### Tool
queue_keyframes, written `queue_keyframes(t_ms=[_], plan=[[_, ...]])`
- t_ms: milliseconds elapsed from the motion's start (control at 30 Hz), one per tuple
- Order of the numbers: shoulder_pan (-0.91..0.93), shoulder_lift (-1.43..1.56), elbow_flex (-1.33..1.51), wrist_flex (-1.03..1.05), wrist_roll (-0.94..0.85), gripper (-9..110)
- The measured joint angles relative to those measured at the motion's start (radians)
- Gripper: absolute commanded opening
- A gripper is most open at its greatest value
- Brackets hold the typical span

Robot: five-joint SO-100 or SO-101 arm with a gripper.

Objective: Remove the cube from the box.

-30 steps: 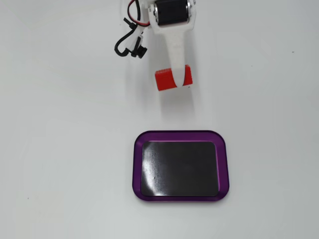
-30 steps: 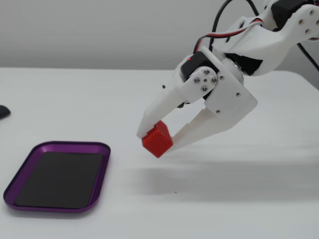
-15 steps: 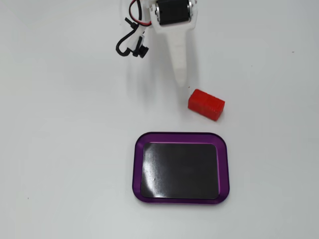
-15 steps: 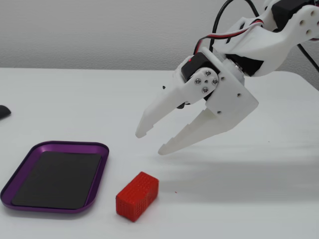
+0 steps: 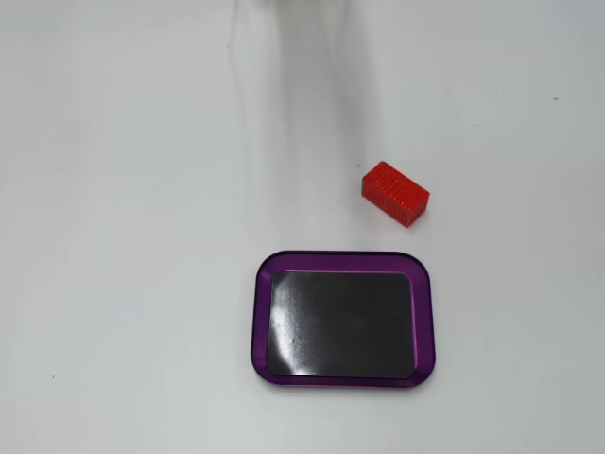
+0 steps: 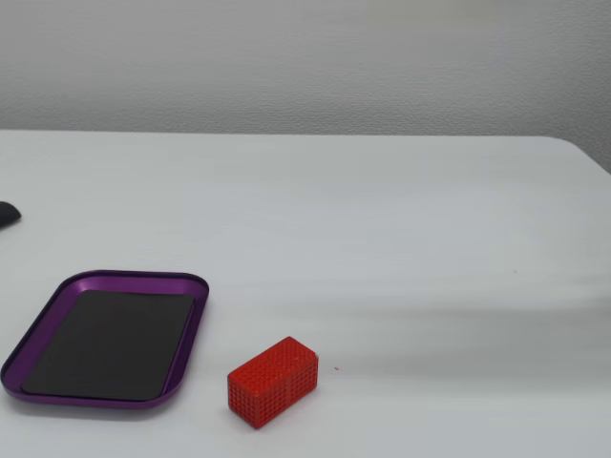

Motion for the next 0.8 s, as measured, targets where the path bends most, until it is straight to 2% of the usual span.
queue_keyframes(t_ms=[267, 367, 467, 600, 800], plan=[[0.140, 0.495, 0.434, 0.018, 0.003, 10], [0.172, 0.499, 0.574, 0.041, 0.009, 8], [0.178, 0.494, 0.632, 0.067, 0.055, -1], [0.178, 0.494, 0.652, 0.089, 0.121, 0], [0.187, 0.494, 0.726, 0.114, 0.130, 0]])
